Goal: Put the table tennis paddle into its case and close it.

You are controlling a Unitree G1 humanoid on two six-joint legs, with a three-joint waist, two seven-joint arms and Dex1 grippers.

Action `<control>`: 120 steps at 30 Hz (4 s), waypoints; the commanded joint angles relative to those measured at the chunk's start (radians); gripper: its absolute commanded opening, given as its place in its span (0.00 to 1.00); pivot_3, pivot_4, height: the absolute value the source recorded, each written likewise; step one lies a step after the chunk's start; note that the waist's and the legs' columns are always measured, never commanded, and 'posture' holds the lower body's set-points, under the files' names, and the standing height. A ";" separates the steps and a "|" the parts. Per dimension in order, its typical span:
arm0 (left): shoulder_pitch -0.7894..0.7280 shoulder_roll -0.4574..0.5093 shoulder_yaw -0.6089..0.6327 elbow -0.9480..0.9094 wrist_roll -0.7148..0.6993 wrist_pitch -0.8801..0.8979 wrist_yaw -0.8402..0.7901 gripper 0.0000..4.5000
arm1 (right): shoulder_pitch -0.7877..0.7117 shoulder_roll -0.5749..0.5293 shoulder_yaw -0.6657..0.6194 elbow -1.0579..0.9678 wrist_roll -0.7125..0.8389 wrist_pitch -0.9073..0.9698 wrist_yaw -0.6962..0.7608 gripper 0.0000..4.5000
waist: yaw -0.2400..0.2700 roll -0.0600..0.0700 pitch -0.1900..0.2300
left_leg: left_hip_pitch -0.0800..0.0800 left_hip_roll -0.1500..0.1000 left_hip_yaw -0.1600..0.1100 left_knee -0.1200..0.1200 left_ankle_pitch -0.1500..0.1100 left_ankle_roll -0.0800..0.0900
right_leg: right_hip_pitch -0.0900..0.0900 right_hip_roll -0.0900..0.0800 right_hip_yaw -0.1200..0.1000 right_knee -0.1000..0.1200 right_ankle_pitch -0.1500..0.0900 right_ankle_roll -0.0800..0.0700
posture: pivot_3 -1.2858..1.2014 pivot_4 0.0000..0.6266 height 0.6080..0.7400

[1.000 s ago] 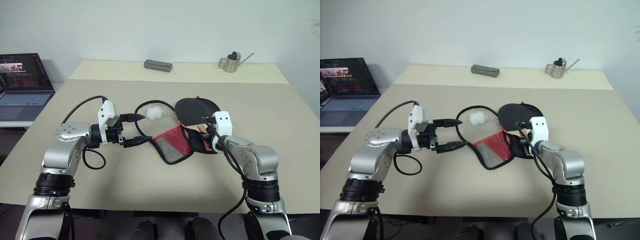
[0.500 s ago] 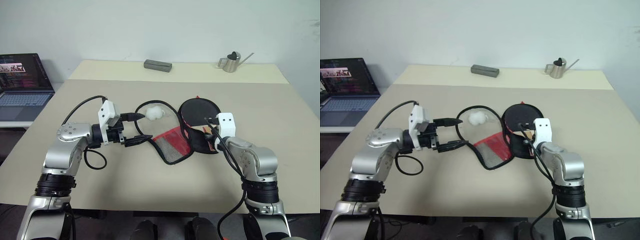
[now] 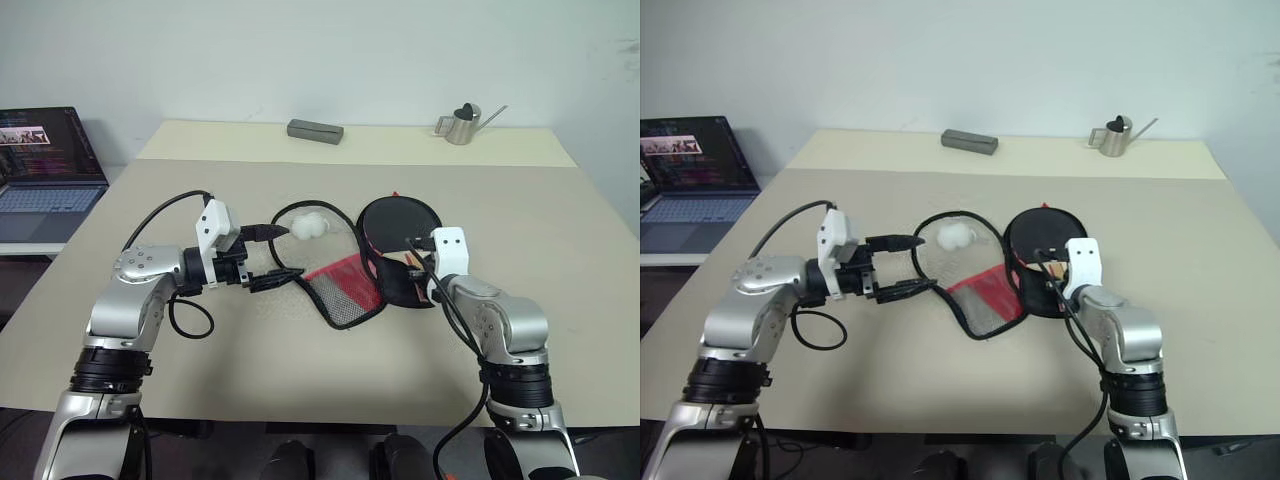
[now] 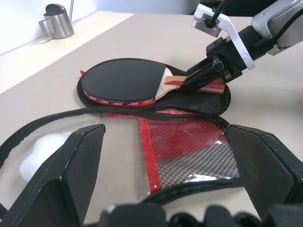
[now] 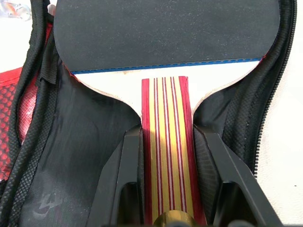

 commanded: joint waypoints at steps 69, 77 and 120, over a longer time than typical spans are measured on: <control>-0.392 -0.130 -0.070 0.996 0.447 -0.310 0.365 0.00 | 0.017 -0.687 -0.067 -0.337 0.502 -0.210 0.841 1.00 | 0.007 -0.001 0.000 | -0.001 -0.001 -0.001 0.001 0.000 0.000 | 0.000 -0.003 -0.004 0.000 0.000 0.000 | 0.52 0.24 1.00; -0.435 -0.183 -0.048 1.075 0.430 -0.349 0.321 0.00 | 0.035 -0.702 -0.079 -0.338 0.499 -0.226 0.845 1.00 | 0.033 -0.001 0.000 | -0.001 -0.002 -0.001 0.001 0.000 0.000 | 0.001 -0.003 -0.004 -0.001 0.000 0.000 | 0.52 0.24 1.00; -0.656 -0.411 0.001 1.135 0.394 -0.451 0.114 0.00 | 0.236 -0.831 -0.281 -0.346 0.518 -0.298 0.834 1.00 | 0.030 -0.002 0.000 | -0.001 -0.002 0.000 0.002 0.000 0.000 | 0.001 0.000 -0.004 -0.001 0.000 0.001 | 0.52 0.24 1.00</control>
